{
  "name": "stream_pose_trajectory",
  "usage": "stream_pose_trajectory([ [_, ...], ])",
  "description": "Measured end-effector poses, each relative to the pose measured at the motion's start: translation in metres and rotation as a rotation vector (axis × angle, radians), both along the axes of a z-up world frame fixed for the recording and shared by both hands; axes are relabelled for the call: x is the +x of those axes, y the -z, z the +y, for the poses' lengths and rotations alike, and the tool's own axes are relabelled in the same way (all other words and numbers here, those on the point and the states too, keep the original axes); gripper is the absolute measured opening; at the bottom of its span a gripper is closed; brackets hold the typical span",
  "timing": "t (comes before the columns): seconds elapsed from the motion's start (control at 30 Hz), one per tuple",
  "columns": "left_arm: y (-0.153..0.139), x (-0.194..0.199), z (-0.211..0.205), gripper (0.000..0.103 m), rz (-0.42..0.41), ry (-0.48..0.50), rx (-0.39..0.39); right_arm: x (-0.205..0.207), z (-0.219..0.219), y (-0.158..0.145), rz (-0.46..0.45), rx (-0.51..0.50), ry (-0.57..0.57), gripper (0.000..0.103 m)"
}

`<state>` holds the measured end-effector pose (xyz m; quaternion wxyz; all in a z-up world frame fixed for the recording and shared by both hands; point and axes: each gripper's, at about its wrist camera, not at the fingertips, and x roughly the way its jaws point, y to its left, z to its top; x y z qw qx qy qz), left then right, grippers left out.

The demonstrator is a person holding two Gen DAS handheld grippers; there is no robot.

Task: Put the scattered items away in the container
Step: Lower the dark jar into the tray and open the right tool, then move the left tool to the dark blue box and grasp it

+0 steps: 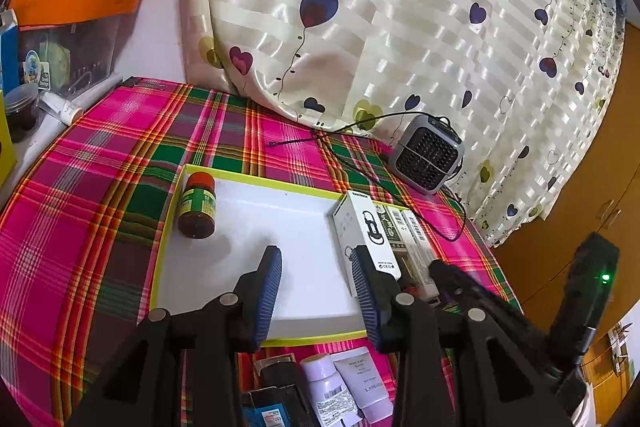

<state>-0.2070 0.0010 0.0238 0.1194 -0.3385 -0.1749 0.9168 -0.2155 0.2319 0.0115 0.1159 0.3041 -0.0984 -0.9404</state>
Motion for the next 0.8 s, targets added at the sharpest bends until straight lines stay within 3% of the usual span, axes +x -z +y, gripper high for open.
stream_pose_trajectory([
  [0.5, 0.002, 0.004, 0.004, 0.037, 0.017, -0.025, -0.05, 0.035, 0.013, 0.016, -0.047, -0.062, -0.051, 0.034],
  [0.8, -0.004, 0.016, 0.006, 0.037, 0.052, -0.017, -0.049, 0.064, 0.006, 0.019, -0.07, -0.01, -0.061, 0.034],
])
